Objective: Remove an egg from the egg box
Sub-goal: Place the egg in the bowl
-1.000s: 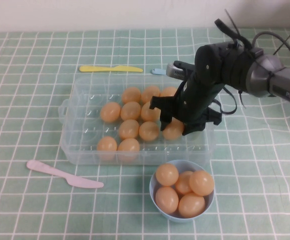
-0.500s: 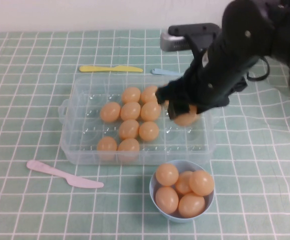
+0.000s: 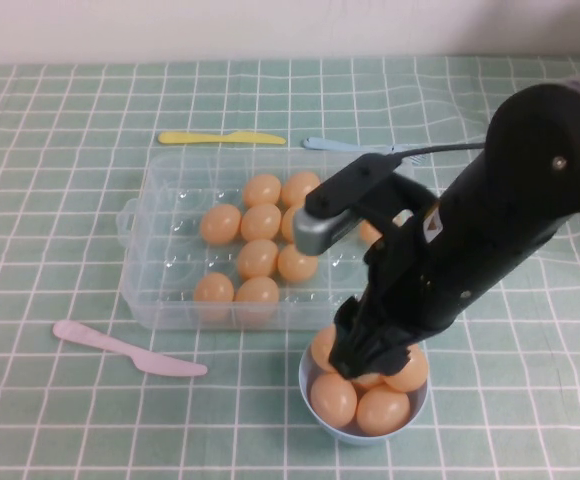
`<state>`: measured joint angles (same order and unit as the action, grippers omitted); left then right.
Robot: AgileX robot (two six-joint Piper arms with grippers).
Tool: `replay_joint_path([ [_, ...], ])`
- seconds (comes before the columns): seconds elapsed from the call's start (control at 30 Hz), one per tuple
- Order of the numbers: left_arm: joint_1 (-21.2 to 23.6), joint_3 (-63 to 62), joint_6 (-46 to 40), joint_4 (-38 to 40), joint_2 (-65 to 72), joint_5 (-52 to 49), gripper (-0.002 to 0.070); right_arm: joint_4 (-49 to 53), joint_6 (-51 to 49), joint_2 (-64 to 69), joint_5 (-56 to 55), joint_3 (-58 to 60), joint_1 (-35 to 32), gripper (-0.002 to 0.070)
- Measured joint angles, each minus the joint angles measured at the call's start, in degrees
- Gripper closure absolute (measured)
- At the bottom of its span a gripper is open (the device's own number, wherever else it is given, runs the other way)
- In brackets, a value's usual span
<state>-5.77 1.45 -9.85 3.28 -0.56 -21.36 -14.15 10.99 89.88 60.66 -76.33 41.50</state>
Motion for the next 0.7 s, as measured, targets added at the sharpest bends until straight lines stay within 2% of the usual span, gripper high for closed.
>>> replay_joint_path([
  [0.4,0.0,0.0,0.0,0.0,0.0,0.0,0.0678,-3.06,3.36,5.79,-1.14,0.05,3.84,0.0298],
  [0.7,0.0,0.0,0.0,0.0,0.0,0.0,0.0678,1.72,3.36,7.15,-0.78,0.05,3.84,0.0298],
])
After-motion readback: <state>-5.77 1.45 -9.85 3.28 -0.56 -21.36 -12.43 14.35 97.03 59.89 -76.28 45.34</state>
